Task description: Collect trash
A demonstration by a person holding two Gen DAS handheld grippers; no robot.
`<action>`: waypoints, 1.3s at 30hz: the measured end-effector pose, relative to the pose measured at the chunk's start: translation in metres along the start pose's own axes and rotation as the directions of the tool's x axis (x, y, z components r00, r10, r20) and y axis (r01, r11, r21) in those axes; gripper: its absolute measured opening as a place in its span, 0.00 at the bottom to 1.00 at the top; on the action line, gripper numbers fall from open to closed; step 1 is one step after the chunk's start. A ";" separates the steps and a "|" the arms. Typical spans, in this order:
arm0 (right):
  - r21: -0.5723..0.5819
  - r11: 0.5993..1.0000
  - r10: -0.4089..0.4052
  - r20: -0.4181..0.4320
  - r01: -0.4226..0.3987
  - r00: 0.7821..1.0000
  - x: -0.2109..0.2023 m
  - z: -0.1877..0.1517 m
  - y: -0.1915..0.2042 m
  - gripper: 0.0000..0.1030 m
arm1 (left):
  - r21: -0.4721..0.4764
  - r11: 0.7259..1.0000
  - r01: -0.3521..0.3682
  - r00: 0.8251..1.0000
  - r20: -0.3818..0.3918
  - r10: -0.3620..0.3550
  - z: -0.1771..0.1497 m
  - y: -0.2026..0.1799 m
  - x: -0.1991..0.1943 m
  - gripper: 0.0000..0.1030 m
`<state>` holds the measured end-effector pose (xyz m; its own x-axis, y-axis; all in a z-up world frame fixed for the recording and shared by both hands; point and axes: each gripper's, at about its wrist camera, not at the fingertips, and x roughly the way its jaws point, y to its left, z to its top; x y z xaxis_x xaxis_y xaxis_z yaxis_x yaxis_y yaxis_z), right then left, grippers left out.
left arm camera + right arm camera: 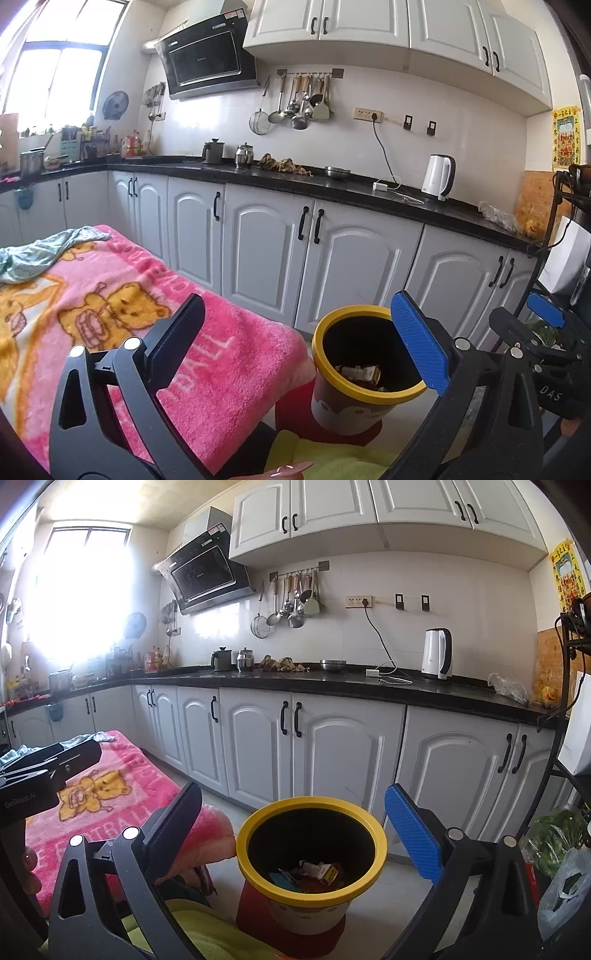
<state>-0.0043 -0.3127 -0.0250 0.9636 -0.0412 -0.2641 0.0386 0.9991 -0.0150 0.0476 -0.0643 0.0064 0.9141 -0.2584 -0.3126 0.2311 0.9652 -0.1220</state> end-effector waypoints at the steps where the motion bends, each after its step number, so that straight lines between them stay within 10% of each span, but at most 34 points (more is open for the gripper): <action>1: -0.001 1.000 0.000 0.000 0.000 1.000 0.000 0.000 0.000 0.94 | 0.000 1.000 -0.002 1.000 0.001 0.002 0.000 0.000 0.000 0.90; 39: -0.001 1.000 0.003 0.001 -0.003 1.000 0.001 0.000 0.001 0.94 | -0.004 1.000 -0.021 1.000 0.010 0.021 0.001 0.001 -0.003 0.90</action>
<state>-0.0035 -0.3122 -0.0252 0.9641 -0.0385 -0.2628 0.0356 0.9992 -0.0157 0.0459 -0.0625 0.0079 0.9220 -0.2380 -0.3054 0.2109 0.9702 -0.1195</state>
